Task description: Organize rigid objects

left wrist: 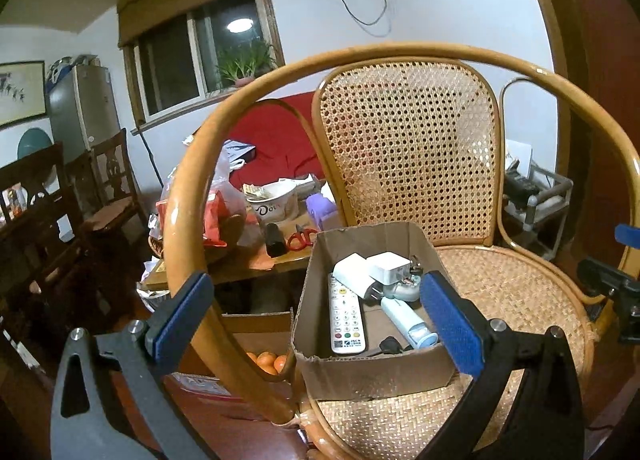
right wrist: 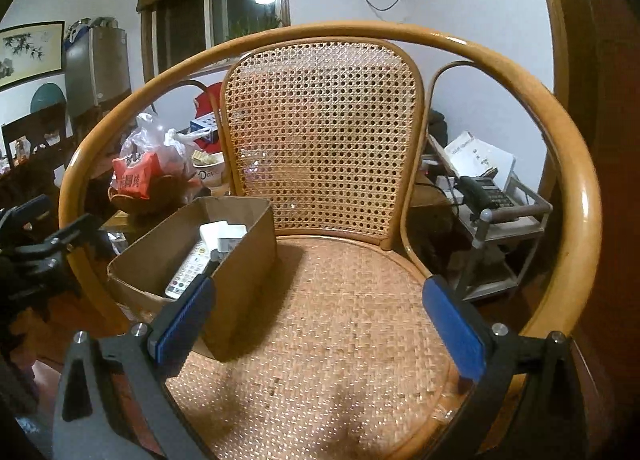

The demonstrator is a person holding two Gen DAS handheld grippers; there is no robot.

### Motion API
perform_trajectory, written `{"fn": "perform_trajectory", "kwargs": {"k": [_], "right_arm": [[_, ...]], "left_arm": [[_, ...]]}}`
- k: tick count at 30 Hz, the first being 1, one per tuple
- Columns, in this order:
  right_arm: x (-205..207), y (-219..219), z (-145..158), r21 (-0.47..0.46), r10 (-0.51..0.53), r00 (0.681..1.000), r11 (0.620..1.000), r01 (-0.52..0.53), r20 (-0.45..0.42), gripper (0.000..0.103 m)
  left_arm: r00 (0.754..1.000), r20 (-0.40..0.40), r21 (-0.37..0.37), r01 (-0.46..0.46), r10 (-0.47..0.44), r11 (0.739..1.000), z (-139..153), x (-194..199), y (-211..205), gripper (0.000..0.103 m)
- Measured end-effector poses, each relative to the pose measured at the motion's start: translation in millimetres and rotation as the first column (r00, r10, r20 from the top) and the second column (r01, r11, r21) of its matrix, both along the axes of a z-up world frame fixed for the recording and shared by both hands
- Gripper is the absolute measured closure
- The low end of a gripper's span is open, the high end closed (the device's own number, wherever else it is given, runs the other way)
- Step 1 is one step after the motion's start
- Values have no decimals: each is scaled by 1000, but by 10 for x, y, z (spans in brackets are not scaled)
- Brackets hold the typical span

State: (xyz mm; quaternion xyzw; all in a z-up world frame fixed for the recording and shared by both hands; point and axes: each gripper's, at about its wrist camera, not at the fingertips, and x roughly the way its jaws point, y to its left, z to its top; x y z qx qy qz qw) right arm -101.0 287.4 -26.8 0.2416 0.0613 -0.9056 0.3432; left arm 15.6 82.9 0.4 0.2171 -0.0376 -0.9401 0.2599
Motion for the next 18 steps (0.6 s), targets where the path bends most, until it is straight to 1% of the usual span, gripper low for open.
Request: {"fn": "perform_trajectory", "kwargs": {"k": [3,7,18], "right_arm": [[19,31,-1,4,-13,1000,1000,13,-15,0],[-24,97,-53,12,-28,1000,1000,28,4,0],[-138,185,-99,5,-47,998,999,47,37,0]], "left_arm": [[1000,-14,26,-3,3,1000,-20,77,-21,1],[1000,-8,56,-1,2,998,-51,102,-82,1],[1000,26,59,0,-1,998,-127,49,-117,1]]}}
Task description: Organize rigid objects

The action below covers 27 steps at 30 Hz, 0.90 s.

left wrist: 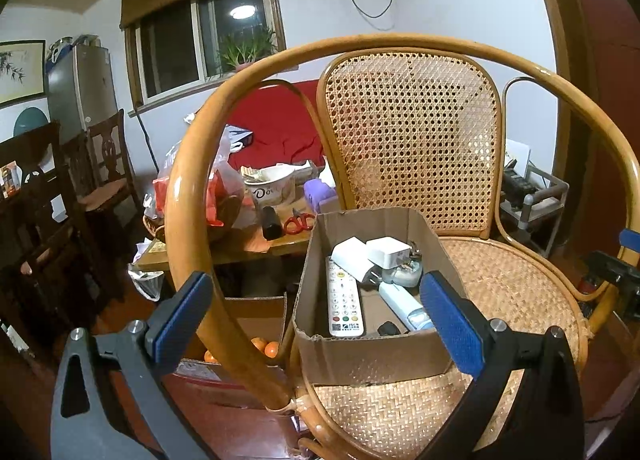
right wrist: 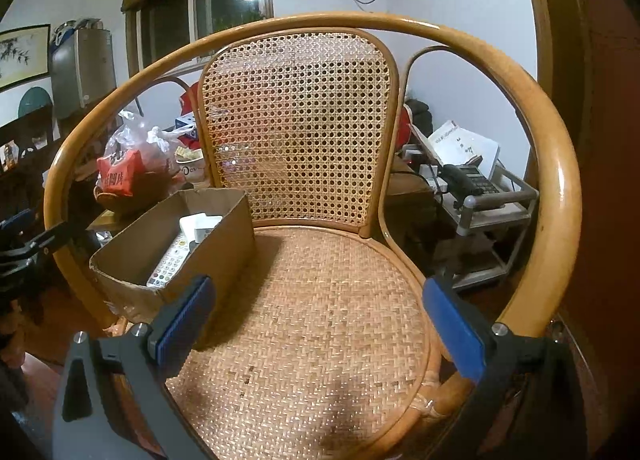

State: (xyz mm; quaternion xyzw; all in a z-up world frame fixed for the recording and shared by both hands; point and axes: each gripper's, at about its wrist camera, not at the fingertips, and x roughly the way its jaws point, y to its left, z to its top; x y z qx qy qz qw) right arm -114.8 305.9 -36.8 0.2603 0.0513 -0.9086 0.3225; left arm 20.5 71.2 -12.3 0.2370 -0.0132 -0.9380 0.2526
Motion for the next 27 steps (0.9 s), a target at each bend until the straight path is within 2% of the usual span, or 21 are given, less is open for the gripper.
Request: {"fn": "perform_trajectory", "kwargs": {"k": [12,15,22,27], "right_arm": [[-24,-24,-18,4,-2,1000,1000,2,17,0],[-17,-29,-18,9,-6,1000,1000,6,12,0],[-16,-14,-10,11,-15,1000,1000,15,8,0],[-31,11,-1,7,-28,1000,1000,28,7,0]], "left_arm": [[999,30,-2,-23,23,1000,-53,-48,-14,1],[999,42,23,-11,10,1000,-68,-57,-41,1],[999,41,19,-22,21,1000,-69,-45,-46,1],[999,41,15,3,-3,1000,-69,-46,-3,1]]}}
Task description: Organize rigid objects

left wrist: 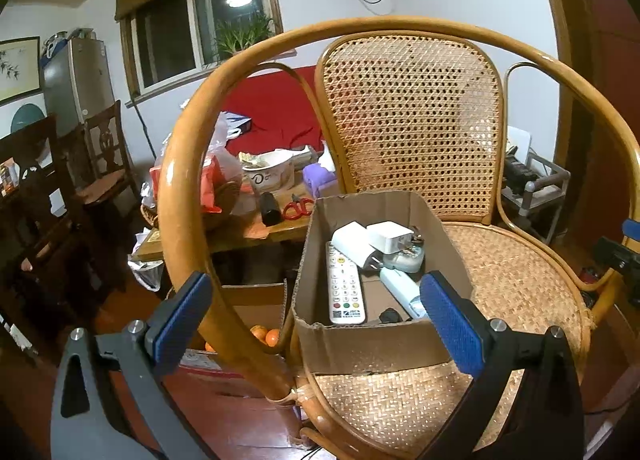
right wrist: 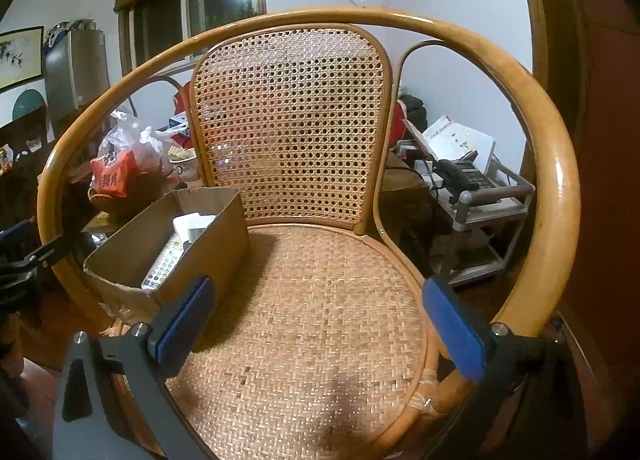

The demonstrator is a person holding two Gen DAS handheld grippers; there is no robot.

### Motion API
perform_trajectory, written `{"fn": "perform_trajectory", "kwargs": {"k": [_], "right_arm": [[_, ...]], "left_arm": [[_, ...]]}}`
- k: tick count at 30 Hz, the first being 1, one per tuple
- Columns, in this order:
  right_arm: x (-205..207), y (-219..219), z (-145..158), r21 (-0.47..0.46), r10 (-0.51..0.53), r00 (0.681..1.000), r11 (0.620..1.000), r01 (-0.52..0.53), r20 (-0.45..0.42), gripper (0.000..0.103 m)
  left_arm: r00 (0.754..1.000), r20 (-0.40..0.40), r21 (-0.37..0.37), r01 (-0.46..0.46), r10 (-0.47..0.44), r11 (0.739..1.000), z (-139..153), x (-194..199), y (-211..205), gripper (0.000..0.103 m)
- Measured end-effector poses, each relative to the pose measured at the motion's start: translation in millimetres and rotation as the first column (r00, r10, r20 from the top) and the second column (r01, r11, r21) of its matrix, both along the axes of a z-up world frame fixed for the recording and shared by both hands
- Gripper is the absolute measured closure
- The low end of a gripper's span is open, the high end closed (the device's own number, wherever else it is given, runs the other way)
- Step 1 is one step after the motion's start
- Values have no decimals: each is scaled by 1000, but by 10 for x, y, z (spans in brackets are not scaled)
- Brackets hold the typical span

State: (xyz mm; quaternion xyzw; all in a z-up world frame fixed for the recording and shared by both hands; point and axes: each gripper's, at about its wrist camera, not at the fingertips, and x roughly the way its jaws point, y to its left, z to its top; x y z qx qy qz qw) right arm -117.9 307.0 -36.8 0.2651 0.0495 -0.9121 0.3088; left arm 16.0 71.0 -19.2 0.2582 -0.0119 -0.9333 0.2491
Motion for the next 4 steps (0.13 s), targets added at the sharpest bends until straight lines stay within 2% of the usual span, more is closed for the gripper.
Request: {"fn": "perform_trajectory", "kwargs": {"k": [4], "right_arm": [[-5,7,1,1,2,1000,1000,-2,1,0]], "left_arm": [[1000,1,-6,2,-2,1000,4,-10,13,1]]}}
